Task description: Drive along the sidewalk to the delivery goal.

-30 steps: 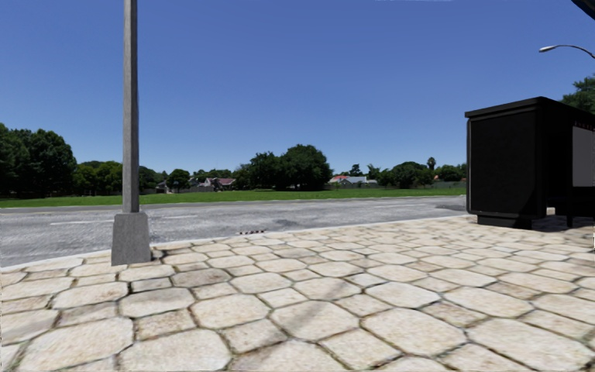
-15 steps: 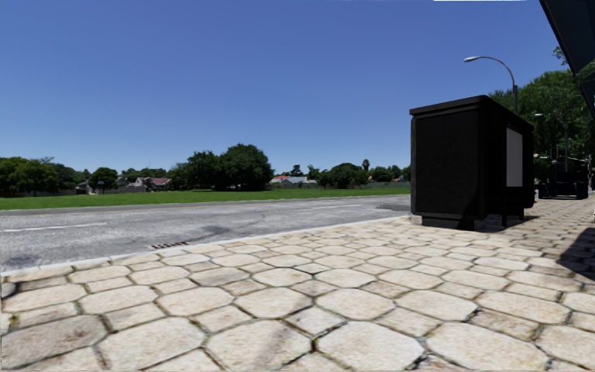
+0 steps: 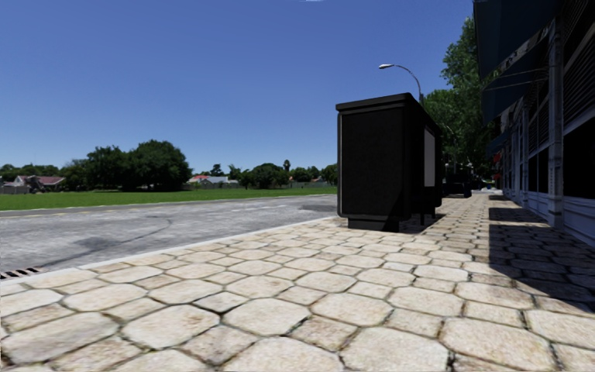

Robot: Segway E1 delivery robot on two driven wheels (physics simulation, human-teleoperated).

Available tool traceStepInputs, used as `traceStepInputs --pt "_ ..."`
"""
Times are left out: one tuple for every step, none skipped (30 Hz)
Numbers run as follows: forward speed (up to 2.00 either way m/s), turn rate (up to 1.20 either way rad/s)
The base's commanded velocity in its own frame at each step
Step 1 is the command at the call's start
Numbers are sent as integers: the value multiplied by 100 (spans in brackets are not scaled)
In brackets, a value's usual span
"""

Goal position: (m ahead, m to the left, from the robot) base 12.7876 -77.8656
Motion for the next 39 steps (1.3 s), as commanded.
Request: traceStepInputs --pt "163 -33" --pt "163 -33" --pt "163 -32" --pt "163 -32" --pt "163 -32" --pt "163 -32" --pt "163 -32" --pt "163 -32" --pt "163 -32" --pt "163 -48" --pt "163 -48" --pt "163 -95" --pt "163 -120" --pt "163 -120" --pt "163 -120" --pt "163 -120" --pt "163 -120" --pt "163 -120" --pt "163 -120" --pt "163 -120" --pt "163 -120" --pt "163 -120" --pt "163 -118" --pt "163 0" --pt "162 0" --pt "162 0" --pt "162 0" --pt "162 0" --pt "162 0" --pt "162 0" --pt "162 0" --pt "162 0" --pt "162 0" --pt "162 0" --pt "162 0" --pt "162 4" --pt "162 28" --pt "162 66" --pt "162 83"
